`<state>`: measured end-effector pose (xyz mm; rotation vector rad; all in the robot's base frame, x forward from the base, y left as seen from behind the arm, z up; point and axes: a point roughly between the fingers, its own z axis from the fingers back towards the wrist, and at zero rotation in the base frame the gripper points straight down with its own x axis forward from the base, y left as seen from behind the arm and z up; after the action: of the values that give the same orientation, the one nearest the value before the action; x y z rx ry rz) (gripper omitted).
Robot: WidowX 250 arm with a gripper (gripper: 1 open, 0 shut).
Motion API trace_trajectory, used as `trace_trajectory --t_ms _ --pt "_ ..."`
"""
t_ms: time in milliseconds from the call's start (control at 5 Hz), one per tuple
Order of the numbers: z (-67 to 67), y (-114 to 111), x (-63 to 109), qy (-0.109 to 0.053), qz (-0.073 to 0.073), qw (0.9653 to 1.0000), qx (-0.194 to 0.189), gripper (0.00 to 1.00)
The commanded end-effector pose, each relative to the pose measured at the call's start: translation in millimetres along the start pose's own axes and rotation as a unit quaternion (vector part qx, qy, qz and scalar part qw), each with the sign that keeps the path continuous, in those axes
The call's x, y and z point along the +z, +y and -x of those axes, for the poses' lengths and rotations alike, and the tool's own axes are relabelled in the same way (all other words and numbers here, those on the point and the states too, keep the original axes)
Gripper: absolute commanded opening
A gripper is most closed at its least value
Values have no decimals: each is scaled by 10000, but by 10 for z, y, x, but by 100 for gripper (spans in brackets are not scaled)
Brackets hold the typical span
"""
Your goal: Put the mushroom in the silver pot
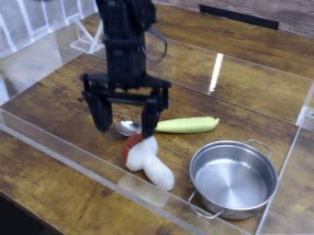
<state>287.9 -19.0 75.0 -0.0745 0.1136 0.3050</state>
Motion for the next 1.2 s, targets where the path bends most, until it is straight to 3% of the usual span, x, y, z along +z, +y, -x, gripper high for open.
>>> trace_trajectory --t_ms 0,400,600,800,1000 --pt "-21 -89 -104 -243 236 9988 360 100" --pt "-98 -221 -388 -299 384 9945 924 100" --pt "-104 -129 -386 -368 438 9914 1178 0" --pt "-88 -33 -351 -425 500 9881 1391 0" --pt "-82 -51 -305 -530 543 9883 1322 0"
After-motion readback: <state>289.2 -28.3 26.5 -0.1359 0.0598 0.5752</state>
